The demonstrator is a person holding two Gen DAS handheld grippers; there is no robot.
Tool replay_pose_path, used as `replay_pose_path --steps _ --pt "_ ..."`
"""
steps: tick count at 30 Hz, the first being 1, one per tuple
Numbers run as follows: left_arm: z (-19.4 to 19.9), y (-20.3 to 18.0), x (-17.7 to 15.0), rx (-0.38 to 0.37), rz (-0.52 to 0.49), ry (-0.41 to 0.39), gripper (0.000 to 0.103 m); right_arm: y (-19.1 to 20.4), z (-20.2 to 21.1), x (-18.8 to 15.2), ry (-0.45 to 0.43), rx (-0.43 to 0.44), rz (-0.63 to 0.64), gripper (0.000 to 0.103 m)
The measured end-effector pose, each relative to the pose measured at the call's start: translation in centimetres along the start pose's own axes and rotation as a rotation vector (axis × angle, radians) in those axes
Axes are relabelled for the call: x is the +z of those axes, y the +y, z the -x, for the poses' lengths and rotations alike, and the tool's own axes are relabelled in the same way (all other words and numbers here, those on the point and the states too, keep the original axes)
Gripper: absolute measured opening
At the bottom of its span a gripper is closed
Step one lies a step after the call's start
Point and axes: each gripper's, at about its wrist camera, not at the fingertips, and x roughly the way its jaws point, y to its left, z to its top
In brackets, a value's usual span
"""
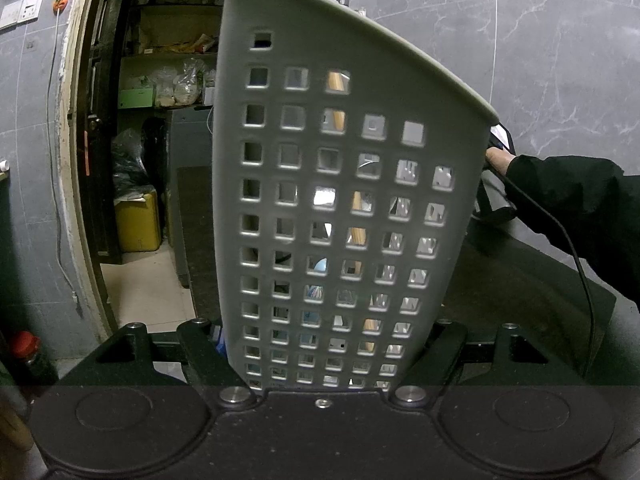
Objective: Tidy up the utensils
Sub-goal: 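Carry the two wooden chopsticks up over the basket with the right tool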
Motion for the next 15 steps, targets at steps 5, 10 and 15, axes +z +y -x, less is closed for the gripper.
replay_pose_path --steps 5,10,15 --pt "0.0 -0.1 0.0 -0.001 0.001 0.0 0.077 0.9 0.5 -0.3 0.029 -0.059 0.065 0.047" --pt "0.0 0.0 0.0 -0.001 0.001 0.0 0.077 2.0 0.3 -0.6 0.045 -0.098 0.109 0.046" --pt "0.0 0.2 -0.1 -0.005 0.005 -0.001 0.077 4.0 -0.1 -1.1 0.057 -0.204 0.215 0.038"
